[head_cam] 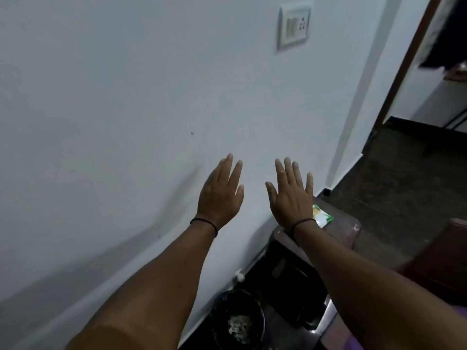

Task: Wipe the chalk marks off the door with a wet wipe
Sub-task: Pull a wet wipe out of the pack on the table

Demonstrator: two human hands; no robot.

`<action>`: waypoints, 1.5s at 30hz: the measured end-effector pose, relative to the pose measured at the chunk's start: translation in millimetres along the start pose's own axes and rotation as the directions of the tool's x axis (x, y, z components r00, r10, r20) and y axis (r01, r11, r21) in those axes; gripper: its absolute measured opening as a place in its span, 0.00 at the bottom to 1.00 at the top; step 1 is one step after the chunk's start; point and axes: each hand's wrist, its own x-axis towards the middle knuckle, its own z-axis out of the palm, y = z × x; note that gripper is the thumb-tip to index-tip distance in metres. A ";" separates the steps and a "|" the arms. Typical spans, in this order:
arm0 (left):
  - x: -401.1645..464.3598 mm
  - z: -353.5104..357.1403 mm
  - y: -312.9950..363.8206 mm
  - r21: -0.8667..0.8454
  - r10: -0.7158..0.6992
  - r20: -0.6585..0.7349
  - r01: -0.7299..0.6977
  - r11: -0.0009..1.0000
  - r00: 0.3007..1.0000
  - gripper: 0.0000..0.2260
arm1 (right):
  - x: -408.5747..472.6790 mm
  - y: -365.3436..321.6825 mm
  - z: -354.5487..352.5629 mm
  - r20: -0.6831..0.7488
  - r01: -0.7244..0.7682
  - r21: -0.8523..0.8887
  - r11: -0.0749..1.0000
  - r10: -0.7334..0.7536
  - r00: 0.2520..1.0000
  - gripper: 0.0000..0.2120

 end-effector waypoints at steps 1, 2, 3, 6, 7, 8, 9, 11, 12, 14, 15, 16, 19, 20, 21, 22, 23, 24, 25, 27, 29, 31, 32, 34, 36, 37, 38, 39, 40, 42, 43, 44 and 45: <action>4.4 13.2 7.3 -0.042 0.007 0.039 -0.005 0.999 0.999 0.25 | 1.2 11.3 2.8 0.022 -0.038 -0.010 0.999 0.038 0.999 0.28; 8.4 26.5 12.9 -0.078 0.009 0.052 -0.005 0.997 0.999 0.25 | 3.3 23.8 8.6 0.021 -0.067 -0.021 0.998 0.067 0.998 0.28; 8.6 39.4 17.9 -0.095 0.019 0.080 -0.011 0.995 0.997 0.24 | 2.6 35.4 15.8 0.025 -0.082 -0.040 0.996 0.083 0.996 0.28; 19.3 92.4 33.9 -0.129 0.059 0.201 -0.034 0.991 0.978 0.23 | 4.6 78.8 45.9 0.078 -0.148 -0.067 0.987 0.153 0.985 0.28; 25.1 111.0 37.8 -0.131 0.067 0.233 -0.037 0.991 0.970 0.22 | 7.2 94.8 57.5 0.093 -0.176 -0.065 0.982 0.182 0.979 0.27; 28.9 126.5 41.2 -0.136 0.070 0.258 -0.036 0.990 0.964 0.21 | 8.5 108.3 67.3 0.109 -0.204 -0.058 0.977 0.209 0.972 0.27; 32.5 146.2 46.6 -0.137 0.077 0.295 -0.038 0.990 0.952 0.20 | 10.5 125.7 80.6 0.129 -0.244 -0.055 0.968 0.249 0.960 0.26; 37.4 186.0 57.8 -0.154 0.093 0.378 -0.036 0.987 0.921 0.20 | 12.1 160.1 106.3 0.159 -0.315 -0.058 0.947 0.320 0.934 0.24; 37.7 205.3 63.5 -0.168 0.101 0.421 -0.032 0.985 0.902 0.20 | 11.5 175.7 118.8 0.165 -0.343 -0.053 0.938 0.347 0.923 0.23; 36.8 236.9 75.0 -0.191 0.116 0.495 -0.023 0.981 0.861 0.20 | 10.8 202.4 139.5 0.174 -0.389 -0.053 0.920 0.392 0.903 0.20; 37.0 253.8 81.5 -0.205 0.127 0.530 -0.019 0.979 0.839 0.20 | 11.9 215.7 149.6 0.188 -0.422 -0.059 0.905 0.426 0.885 0.18; 36.6 270.8 87.5 -0.222 0.139 0.554 -0.015 0.975 0.821 0.21 | 13.2 228.0 158.9 0.204 -0.457 -0.064 0.887 0.460 0.864 0.15; 33.1 314.1 102.6 -0.262 0.185 0.640 -0.015 0.965 0.746 0.22 | 16.2 257.9 185.0 0.259 -0.522 -0.101 0.847 0.530 0.808 0.08; 31.0 329.8 106.8 -0.267 0.199 0.659 -0.023 0.964 0.725 0.23 | 17.2 267.5 194.5 0.273 -0.545 -0.112 0.831 0.553 0.787 0.07; 28.3 345.0 110.4 -0.267 0.212 0.676 -0.033 0.963 0.706 0.24 | 18.1 276.1 204.1 0.282 -0.568 -0.124 0.814 0.578 0.766 0.06; 25.1 360.3 113.2 -0.268 0.223 0.690 -0.043 0.962 0.688 0.24 | 18.5 284.1 214.2 0.289 -0.587 -0.140 0.798 0.599 0.746 0.06; 22.5 372.2 115.1 -0.267 0.228 0.701 -0.047 0.962 0.675 0.24 | 19.1 290.1 222.1 0.295 -0.599 -0.154 0.786 0.615 0.731 0.06; 19.4 385.7 117.0 -0.261 0.229 0.713 -0.052 0.964 0.663 0.25 | 19.3 296.7 232.2 0.302 -0.605 -0.170 0.778 0.626 0.719 0.06; 17.3 398.6 118.5 -0.254 0.230 0.722 -0.059 0.965 0.653 0.25 | 20.2 302.7 242.2 0.305 -0.608 -0.181 0.773 0.632 0.712 0.06; 12.4 423.1 119.8 -0.248 0.235 0.728 -0.071 0.966 0.644 0.25 | 21.8 313.2 263.2 0.308 -0.609 -0.186 0.771 0.634 0.709 0.06; 7.8 443.3 119.7 -0.241 0.226 0.732 -0.067 0.968 0.642 0.26 | 23.0 320.2 283.4 0.318 -0.600 -0.175 0.781 0.621 0.716 0.07; 3.8 464.3 120.4 -0.223 0.206 0.738 -0.056 0.973 0.643 0.26 | 23.9 326.2 304.4 0.346 -0.584 -0.168 0.794 0.602 0.720 0.10; 2.6 474.8 120.9 -0.216 0.204 0.742 -0.060 0.974 0.638 0.27 | 24.0 328.8 314.3 0.362 -0.570 -0.172 0.803 0.590 0.722 0.11; 2.2 492.2 122.3 -0.213 0.227 0.749 -0.098 0.972 0.622 0.28 | 24.1 332.1 330.7 0.390 -0.523 -0.192 0.831 0.553 0.736 0.13; 1.9 507.5 123.4 -0.206 0.237 0.765 -0.121 0.971 0.598 0.29 | 24.2 334.3 343.2 0.408 -0.488 -0.219 0.845 0.533 0.741 0.13; 1.3 513.5 123.7 -0.194 0.220 0.782 -0.108 0.975 0.583 0.31 | 23.8 334.9 347.8 0.406 -0.484 -0.233 0.843 0.537 0.739 0.13; 0.7 518.5 124.0 -0.179 0.195 0.798 -0.084 0.980 0.570 0.32 | 23.6 335.6 351.7 0.397 -0.491 -0.244 0.836 0.548 0.736 0.12; 0.0 523.1 124.6 -0.170 0.173 0.809 -0.058 0.984 0.561 0.33 | 23.5 336.8 355.4 0.385 -0.510 -0.247 0.824 0.566 0.729 0.11; -0.5 526.6 125.1 -0.167 0.160 0.813 -0.039 0.985 0.559 0.33 | 24.1 338.0 358.7 0.374 -0.538 -0.238 0.809 0.587 0.718 0.12; 0.1 531.5 125.2 -0.173 0.150 0.811 -0.013 0.985 0.566 0.32 | 27.3 339.4 362.2 0.360 -0.585 -0.198 0.786 0.614 0.702 0.13; 0.6 533.1 124.6 -0.178 0.146 0.808 0.000 0.984 0.570 0.32 | 29.0 339.6 363.0 0.364 -0.584 -0.191 0.789 0.610 0.704 0.14; 1.1 534.7 124.1 -0.183 0.143 0.807 0.012 0.983 0.573 0.32 | 30.5 340.3 363.8 0.377 -0.566 -0.199 0.800 0.596 0.709 0.15; 1.3 536.0 123.4 -0.187 0.142 0.807 0.020 0.982 0.573 0.31 | 31.6 341.1 364.2 0.395 -0.535 -0.218 0.816 0.575 0.716 0.15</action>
